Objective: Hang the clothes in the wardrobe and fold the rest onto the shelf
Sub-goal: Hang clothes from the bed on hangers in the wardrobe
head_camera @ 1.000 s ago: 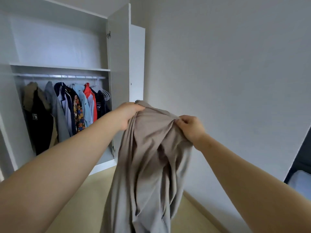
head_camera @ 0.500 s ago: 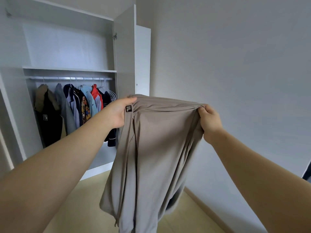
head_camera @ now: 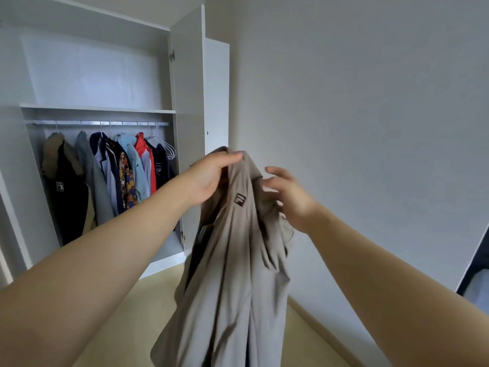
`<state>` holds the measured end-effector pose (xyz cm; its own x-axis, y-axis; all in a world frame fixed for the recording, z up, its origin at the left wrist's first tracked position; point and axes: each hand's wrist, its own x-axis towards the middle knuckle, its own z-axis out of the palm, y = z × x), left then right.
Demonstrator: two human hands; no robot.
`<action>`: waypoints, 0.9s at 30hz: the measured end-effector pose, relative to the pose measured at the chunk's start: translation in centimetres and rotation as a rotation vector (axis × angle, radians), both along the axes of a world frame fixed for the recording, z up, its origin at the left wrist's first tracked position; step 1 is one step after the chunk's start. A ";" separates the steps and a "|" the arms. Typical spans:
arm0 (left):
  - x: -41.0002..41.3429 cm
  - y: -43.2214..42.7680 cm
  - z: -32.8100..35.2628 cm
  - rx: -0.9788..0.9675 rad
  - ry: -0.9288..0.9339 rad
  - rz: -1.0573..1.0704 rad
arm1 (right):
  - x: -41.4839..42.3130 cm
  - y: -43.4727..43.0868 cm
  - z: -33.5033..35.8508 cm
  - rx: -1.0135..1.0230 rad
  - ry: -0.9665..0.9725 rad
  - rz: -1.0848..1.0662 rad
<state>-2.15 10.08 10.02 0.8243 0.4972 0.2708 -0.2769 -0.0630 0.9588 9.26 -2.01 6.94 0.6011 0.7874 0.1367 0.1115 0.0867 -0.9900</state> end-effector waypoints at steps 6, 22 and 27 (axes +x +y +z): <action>0.0 -0.8 -0.4 0.507 0.229 0.097 | -0.6 0.2 0.1 -0.074 -0.100 -0.132; -2.8 2.9 -2.3 1.345 0.716 0.436 | -0.4 -0.1 -0.9 0.143 -0.026 -0.183; -2.8 3.4 -8.7 0.607 0.850 0.058 | -1.4 0.3 -0.7 0.297 0.243 -0.126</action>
<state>-4.99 13.43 1.34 0.8393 0.5164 -0.1700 0.4928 -0.5906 0.6390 7.84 -1.70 6.25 0.7331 0.6531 0.1898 -0.0944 0.3740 -0.9226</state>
